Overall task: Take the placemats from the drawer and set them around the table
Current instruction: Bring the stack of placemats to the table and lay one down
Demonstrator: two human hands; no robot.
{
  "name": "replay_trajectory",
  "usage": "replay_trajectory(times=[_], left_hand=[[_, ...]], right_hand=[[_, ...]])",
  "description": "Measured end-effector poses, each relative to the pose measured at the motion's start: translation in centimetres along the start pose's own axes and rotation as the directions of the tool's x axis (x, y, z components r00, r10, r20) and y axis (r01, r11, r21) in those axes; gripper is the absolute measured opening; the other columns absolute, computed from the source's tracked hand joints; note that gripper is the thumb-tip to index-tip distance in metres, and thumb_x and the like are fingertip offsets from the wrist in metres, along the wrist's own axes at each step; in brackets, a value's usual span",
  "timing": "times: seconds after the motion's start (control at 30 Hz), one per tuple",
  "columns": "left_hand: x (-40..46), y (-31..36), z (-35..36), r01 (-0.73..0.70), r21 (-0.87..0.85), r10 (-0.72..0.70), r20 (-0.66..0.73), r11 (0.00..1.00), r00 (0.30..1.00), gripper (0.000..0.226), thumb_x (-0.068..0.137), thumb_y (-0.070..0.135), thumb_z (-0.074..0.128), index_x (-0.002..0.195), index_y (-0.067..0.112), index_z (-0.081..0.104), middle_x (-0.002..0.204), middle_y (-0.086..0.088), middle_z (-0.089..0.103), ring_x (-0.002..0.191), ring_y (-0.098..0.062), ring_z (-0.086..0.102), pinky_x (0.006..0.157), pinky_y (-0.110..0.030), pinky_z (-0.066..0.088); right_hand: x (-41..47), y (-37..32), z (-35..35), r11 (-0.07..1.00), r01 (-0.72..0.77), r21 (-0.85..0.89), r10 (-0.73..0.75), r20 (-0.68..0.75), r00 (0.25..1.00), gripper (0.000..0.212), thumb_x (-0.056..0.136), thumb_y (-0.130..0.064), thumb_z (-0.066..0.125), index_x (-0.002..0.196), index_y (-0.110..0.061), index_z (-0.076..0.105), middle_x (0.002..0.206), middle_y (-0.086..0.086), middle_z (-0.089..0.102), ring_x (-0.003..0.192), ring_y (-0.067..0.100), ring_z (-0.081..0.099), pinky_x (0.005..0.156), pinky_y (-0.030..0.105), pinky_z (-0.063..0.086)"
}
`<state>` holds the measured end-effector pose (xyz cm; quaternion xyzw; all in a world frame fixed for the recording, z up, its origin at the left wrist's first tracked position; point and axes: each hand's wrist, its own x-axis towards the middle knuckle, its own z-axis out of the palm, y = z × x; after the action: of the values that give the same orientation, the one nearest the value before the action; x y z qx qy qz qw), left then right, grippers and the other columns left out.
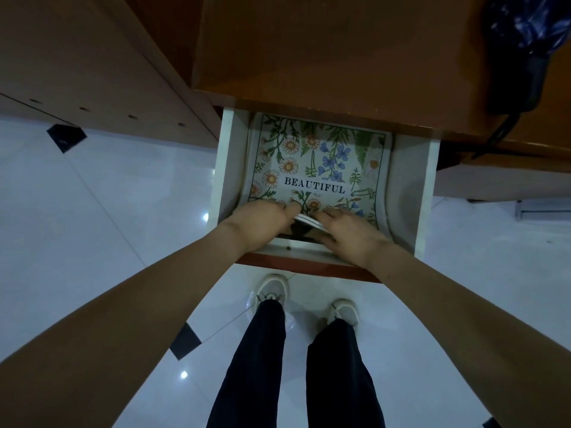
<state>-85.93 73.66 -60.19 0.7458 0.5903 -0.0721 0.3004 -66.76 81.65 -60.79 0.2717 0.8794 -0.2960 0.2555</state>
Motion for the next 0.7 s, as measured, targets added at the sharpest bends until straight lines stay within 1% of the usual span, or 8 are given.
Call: replay_trajectory(times=[0.13,0.2,0.27,0.37,0.5,0.57,0.6,0.7], left_hand=[[-1.6,0.4,-1.1,0.107,-0.416,-0.181,-0.141,0.903,0.973,0.035,0.099,0.042,0.042,0.12,0.017,0.055,0.108,-0.003,0.062,0.098,-0.019,0.055,0.08,-0.032,0.045],[-2.4,0.8,-2.0,0.142,-0.661,-0.384,-0.236,0.737,0.893,0.036,0.1,0.04,0.04,0.125,0.02,0.056,0.12,-0.001,0.059,0.112,-0.016,0.052,0.09,-0.029,0.042],[-3.0,1.2,-3.7,0.194,-0.766,-0.554,-0.241,0.612,0.797,0.036,0.101,0.038,0.038,0.131,0.024,0.052,0.126,0.001,0.05,0.113,-0.011,0.048,0.09,-0.023,0.037],[-3.5,1.3,-6.5,0.368,-0.746,-0.641,-0.101,0.555,0.761,0.04,0.1,0.042,0.038,0.139,0.034,0.039,0.121,0.0,0.035,0.101,-0.014,0.044,0.085,-0.021,0.032],[-3.0,1.3,-9.2,0.577,-0.606,-0.715,0.021,0.547,0.699,0.05,0.096,0.044,0.039,0.144,0.03,0.035,0.123,-0.018,0.043,0.116,-0.035,0.042,0.086,-0.03,0.036],[-2.3,1.1,-9.9,0.632,-0.573,-0.699,0.137,0.522,0.702,0.053,0.095,0.04,0.043,0.145,0.028,0.034,0.121,-0.014,0.048,0.11,-0.031,0.045,0.076,-0.025,0.04],[-2.0,0.9,-10.2,0.625,-0.644,-0.658,0.241,0.441,0.713,0.053,0.094,0.036,0.047,0.144,0.029,0.035,0.118,-0.007,0.048,0.104,-0.025,0.047,0.07,-0.024,0.043],[-1.6,-0.1,-10.3,0.498,-0.856,-0.457,0.5,-0.135,0.736,0.059,0.089,0.01,0.06,0.141,0.026,0.037,0.128,0.0,0.049,0.104,-0.021,0.058,0.062,-0.031,0.058]], right_hand=[[-0.6,0.0,0.1,0.997,-0.003,0.072,0.012,-0.116,0.993,0.059,0.091,0.006,0.049,0.144,-0.018,0.039,0.13,0.016,0.055,0.107,0.032,0.057,0.085,0.038,0.05],[-1.3,0.1,0.1,0.998,-0.006,0.065,0.017,-0.167,0.986,0.072,0.087,0.013,0.049,0.148,-0.02,0.034,0.142,0.015,0.047,0.122,0.033,0.051,0.096,0.038,0.047],[-2.2,-0.1,-0.1,0.993,-0.022,0.115,0.044,-0.199,0.979,0.079,0.084,0.017,0.049,0.15,-0.021,0.03,0.15,0.014,0.039,0.132,0.033,0.043,0.107,0.04,0.04],[-3.4,-0.4,-0.4,0.985,0.023,0.173,0.032,-0.313,0.949,0.082,0.078,0.023,0.057,0.147,-0.017,0.038,0.145,0.019,0.045,0.129,0.038,0.048,0.105,0.047,0.044],[-4.4,-0.9,-0.8,0.971,0.039,0.235,0.057,-0.386,0.921,0.082,0.073,0.025,0.062,0.144,-0.012,0.043,0.139,0.024,0.051,0.123,0.043,0.053,0.099,0.053,0.047],[-4.9,-1.0,-1.2,0.959,0.034,0.28,0.089,-0.418,0.904,0.079,0.078,0.023,0.059,0.146,-0.012,0.04,0.141,0.024,0.048,0.126,0.041,0.05,0.104,0.05,0.043],[-5.0,-1.0,-1.4,0.957,0.031,0.29,0.1,-0.427,0.899,0.079,0.078,0.023,0.058,0.146,-0.012,0.04,0.142,0.024,0.047,0.128,0.04,0.049,0.107,0.047,0.04],[-5.4,-1.0,-1.7,0.948,0.036,0.316,0.102,-0.409,0.907,0.072,0.083,0.02,0.055,0.146,-0.013,0.04,0.145,0.022,0.045,0.131,0.039,0.046,0.109,0.045,0.038]])
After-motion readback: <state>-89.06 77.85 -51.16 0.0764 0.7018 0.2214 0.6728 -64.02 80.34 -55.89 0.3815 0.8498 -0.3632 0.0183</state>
